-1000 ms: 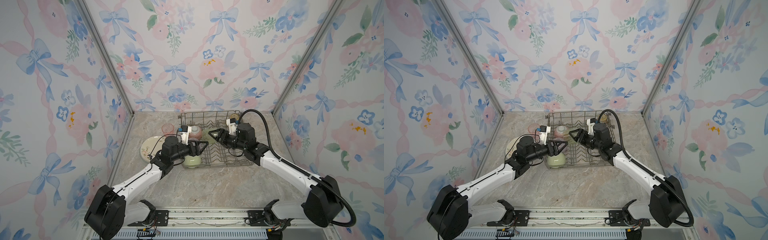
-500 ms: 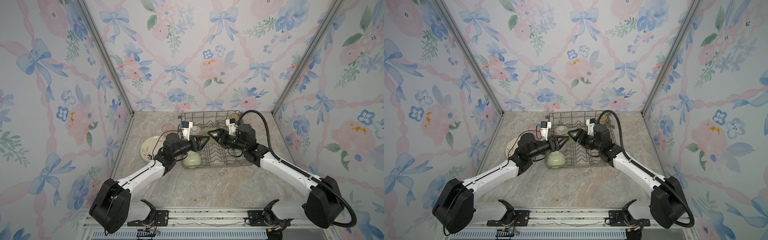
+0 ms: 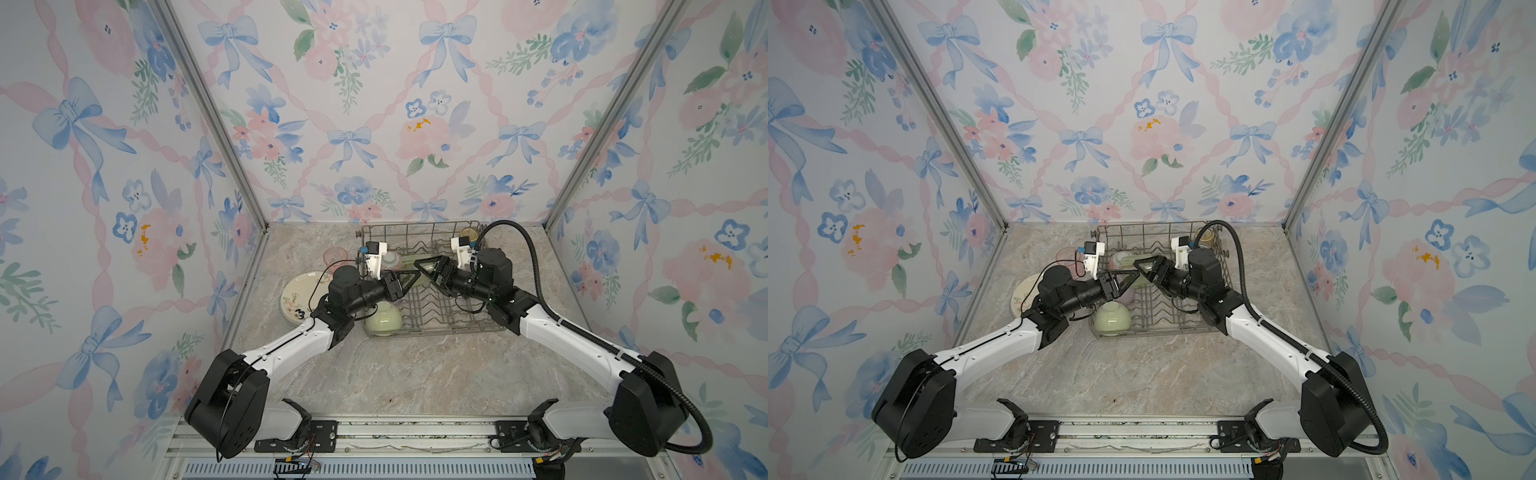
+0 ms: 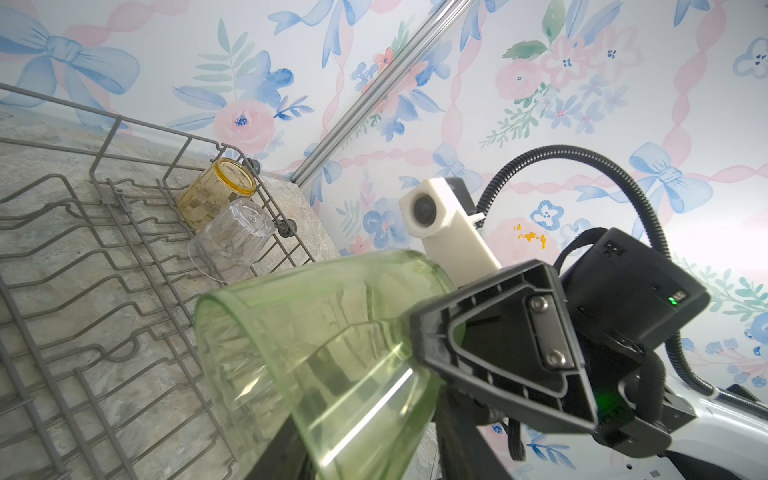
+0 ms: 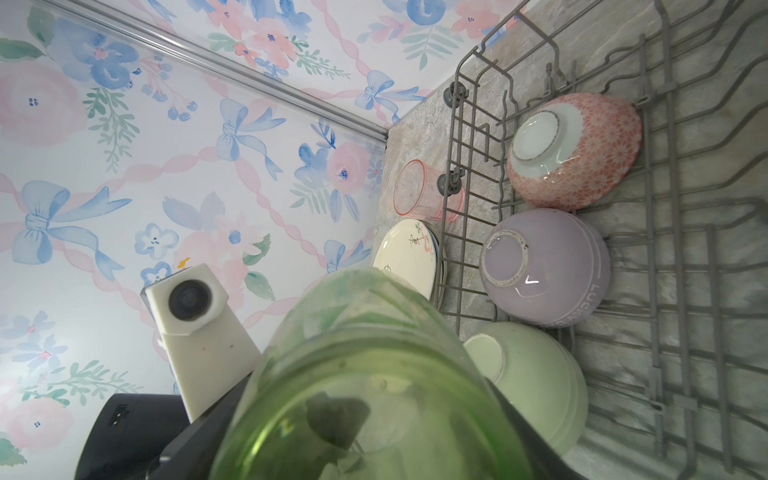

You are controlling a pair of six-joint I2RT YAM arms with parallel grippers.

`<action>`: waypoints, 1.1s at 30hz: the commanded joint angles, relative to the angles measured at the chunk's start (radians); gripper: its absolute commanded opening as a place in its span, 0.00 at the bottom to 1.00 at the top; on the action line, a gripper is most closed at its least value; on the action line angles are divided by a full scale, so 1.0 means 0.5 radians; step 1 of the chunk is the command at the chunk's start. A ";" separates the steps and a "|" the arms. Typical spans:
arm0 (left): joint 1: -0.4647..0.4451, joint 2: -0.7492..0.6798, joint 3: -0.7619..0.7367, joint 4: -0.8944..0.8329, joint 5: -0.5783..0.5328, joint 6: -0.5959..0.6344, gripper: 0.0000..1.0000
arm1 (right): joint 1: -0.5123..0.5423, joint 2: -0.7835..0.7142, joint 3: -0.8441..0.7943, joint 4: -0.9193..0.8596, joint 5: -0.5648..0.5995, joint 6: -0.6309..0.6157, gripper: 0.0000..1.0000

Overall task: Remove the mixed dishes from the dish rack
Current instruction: 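Grasp the green cup with the left gripper beside the right gripper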

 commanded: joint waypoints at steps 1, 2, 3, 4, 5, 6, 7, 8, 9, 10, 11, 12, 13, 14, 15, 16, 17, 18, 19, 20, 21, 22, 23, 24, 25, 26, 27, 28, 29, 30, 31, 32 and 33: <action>0.008 0.031 0.045 0.042 0.009 0.000 0.42 | 0.019 -0.014 -0.027 0.169 -0.092 0.059 0.52; 0.009 0.034 0.044 0.041 0.005 0.006 0.41 | 0.019 -0.006 -0.027 0.190 -0.107 0.074 0.52; 0.008 0.034 0.045 0.042 0.000 0.010 0.40 | 0.021 0.006 -0.033 0.223 -0.127 0.095 0.52; 0.010 0.036 0.047 0.042 -0.002 0.015 0.40 | 0.022 0.019 -0.037 0.256 -0.143 0.118 0.52; 0.010 0.037 0.049 0.043 -0.004 0.018 0.37 | 0.022 0.030 -0.045 0.279 -0.153 0.138 0.52; 0.009 0.040 0.050 0.041 -0.009 0.025 0.34 | 0.022 0.038 -0.053 0.306 -0.164 0.157 0.52; 0.011 0.043 0.052 0.042 -0.015 0.024 0.33 | 0.021 0.047 -0.058 0.334 -0.174 0.172 0.52; 0.011 0.044 0.051 0.042 -0.021 0.027 0.31 | 0.022 0.053 -0.059 0.350 -0.185 0.175 0.52; 0.010 0.045 0.051 0.042 -0.028 0.029 0.24 | 0.024 0.054 -0.059 0.355 -0.188 0.174 0.51; 0.009 0.048 0.051 0.043 -0.031 0.029 0.16 | 0.022 0.054 -0.059 0.352 -0.183 0.174 0.51; 0.010 0.055 0.051 0.042 -0.033 0.029 0.08 | 0.022 0.049 -0.062 0.343 -0.181 0.169 0.51; 0.010 0.058 0.047 0.041 -0.034 0.029 0.03 | 0.022 0.042 -0.064 0.327 -0.172 0.161 0.51; 0.011 0.061 0.047 0.041 -0.034 0.029 0.01 | 0.022 0.033 -0.064 0.306 -0.156 0.153 0.51; 0.010 0.067 0.046 0.042 -0.038 0.027 0.00 | 0.022 0.025 -0.062 0.288 -0.146 0.139 0.51; 0.013 0.070 0.048 0.040 -0.037 0.026 0.00 | 0.022 0.018 -0.061 0.259 -0.133 0.123 0.51; 0.014 0.076 0.047 0.040 -0.037 0.026 0.00 | 0.022 0.009 -0.056 0.234 -0.124 0.106 0.52; 0.014 0.079 0.047 0.041 -0.037 0.025 0.00 | 0.022 0.003 -0.054 0.212 -0.115 0.095 0.52; 0.013 0.081 0.051 0.039 -0.040 0.026 0.00 | 0.022 -0.004 -0.057 0.198 -0.106 0.084 0.52; 0.014 0.083 0.051 0.039 -0.042 0.026 0.00 | 0.022 -0.010 -0.056 0.187 -0.098 0.077 0.52; 0.013 0.084 0.050 0.039 -0.040 0.026 0.00 | 0.022 -0.013 -0.059 0.179 -0.091 0.071 0.52; 0.013 0.084 0.046 0.039 -0.043 0.026 0.00 | 0.022 -0.016 -0.061 0.170 -0.087 0.065 0.52; 0.014 0.084 0.044 0.039 -0.048 0.025 0.00 | 0.022 -0.022 -0.063 0.159 -0.077 0.055 0.52; 0.013 0.079 0.040 0.039 -0.050 0.030 0.00 | 0.023 -0.027 -0.064 0.141 -0.069 0.048 0.54; 0.013 0.073 0.037 0.039 -0.052 0.035 0.00 | 0.022 -0.039 -0.061 0.123 -0.052 0.034 0.60; 0.013 0.066 0.036 0.028 -0.055 0.043 0.00 | 0.022 -0.051 -0.062 0.095 -0.030 0.017 0.66; 0.014 0.057 0.039 0.013 -0.061 0.054 0.00 | 0.022 -0.063 -0.059 0.052 0.000 0.002 0.72; 0.014 0.046 0.041 -0.018 -0.075 0.072 0.00 | 0.022 -0.084 -0.053 -0.006 0.041 -0.017 0.79; 0.013 0.031 0.045 -0.061 -0.097 0.094 0.00 | 0.022 -0.101 -0.045 -0.047 0.069 -0.048 0.84; 0.010 0.014 0.050 -0.101 -0.121 0.117 0.00 | 0.023 -0.115 -0.038 -0.080 0.088 -0.075 0.88; 0.008 -0.001 0.059 -0.160 -0.155 0.146 0.00 | 0.023 -0.132 -0.029 -0.117 0.112 -0.094 0.91; 0.005 -0.015 0.071 -0.221 -0.185 0.180 0.00 | 0.022 -0.150 -0.025 -0.146 0.137 -0.110 0.94; 0.004 -0.029 0.084 -0.270 -0.213 0.208 0.00 | 0.022 -0.164 -0.023 -0.170 0.161 -0.125 0.96; -0.001 -0.041 0.098 -0.325 -0.248 0.240 0.00 | 0.022 -0.179 -0.018 -0.212 0.200 -0.142 0.98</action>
